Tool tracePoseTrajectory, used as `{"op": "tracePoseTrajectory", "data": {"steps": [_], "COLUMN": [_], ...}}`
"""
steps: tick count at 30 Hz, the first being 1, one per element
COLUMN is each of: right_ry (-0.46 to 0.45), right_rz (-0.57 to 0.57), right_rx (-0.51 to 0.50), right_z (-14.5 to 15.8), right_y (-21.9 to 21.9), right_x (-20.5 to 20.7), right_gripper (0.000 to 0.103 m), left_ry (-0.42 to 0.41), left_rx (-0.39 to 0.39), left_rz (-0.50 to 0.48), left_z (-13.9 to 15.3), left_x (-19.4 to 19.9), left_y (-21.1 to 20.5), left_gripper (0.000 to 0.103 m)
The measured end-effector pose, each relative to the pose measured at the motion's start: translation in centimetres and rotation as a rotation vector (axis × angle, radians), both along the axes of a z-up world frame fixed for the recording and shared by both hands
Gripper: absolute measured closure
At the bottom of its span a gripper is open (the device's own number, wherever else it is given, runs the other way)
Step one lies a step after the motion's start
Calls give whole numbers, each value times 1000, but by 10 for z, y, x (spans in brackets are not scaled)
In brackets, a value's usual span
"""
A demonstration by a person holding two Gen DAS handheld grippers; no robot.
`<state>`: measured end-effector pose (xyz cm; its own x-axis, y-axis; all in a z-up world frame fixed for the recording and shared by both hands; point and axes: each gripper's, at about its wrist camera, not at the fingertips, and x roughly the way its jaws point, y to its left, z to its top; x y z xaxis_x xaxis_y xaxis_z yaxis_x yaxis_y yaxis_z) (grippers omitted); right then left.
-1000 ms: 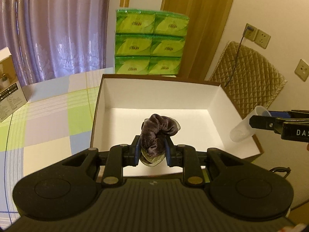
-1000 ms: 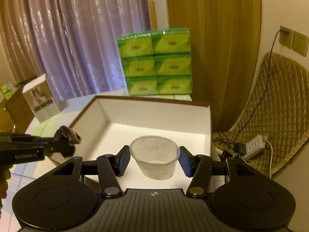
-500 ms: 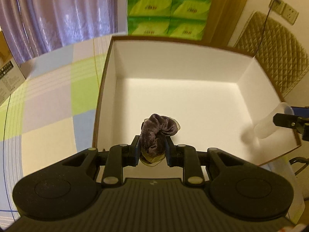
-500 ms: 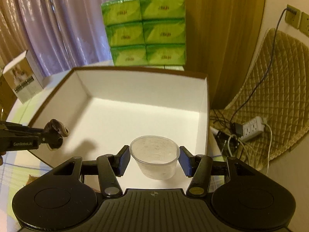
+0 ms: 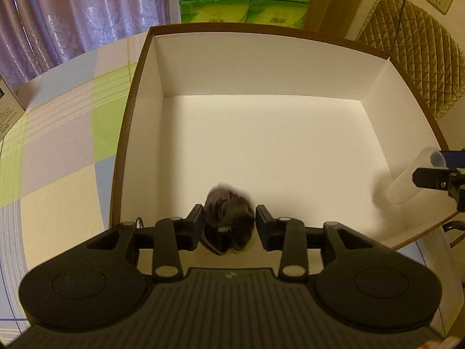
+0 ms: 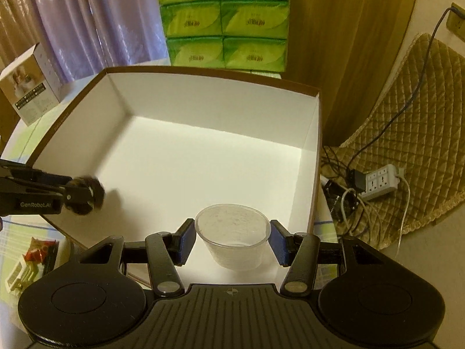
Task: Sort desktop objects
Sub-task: 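Open the left gripper to drop the scrunchie while the right releases the cup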
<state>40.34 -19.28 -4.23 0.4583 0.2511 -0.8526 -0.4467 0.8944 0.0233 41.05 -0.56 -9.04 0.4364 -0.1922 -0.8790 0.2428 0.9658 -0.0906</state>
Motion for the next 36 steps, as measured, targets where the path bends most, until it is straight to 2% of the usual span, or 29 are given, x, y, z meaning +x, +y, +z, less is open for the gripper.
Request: {"op": "tracePoseTrajectory", "data": {"steps": [3,16,17,18,20,25,29,36], "right_ry": [22,102,102,97,68,34,23,20], "right_rz": [6,76,81,78,81,92,95,83], "right_rx": [-19,-168,-166,-158,-121,-95,-76,-41], "right_z": [-2,-18,-19,-19,-14,-7,-3,2], "right_y": [0,16,17,17,15,12,12,8], "right_x": [4,21,22,23,21,14,6,-3], "right_gripper": [51,51,48,35,28,23,19,10], "left_ry": [-4,-1,0,-1,-3,-8,-23,-46], "left_rx": [0,0,-2,-4,-9,-19,-11,-14], "left_rz": [-6,-22,-22,-24,-27,-33,-34,-30], "left_z": [2,6,6,6,7,10,14,25], "left_x": [2,4,4,4,3,0,-3,-11], "left_y": [-3,-5,-5,-5,-5,-7,-10,-9], "left_gripper": [63,57,57,56,54,46,33,28]}}
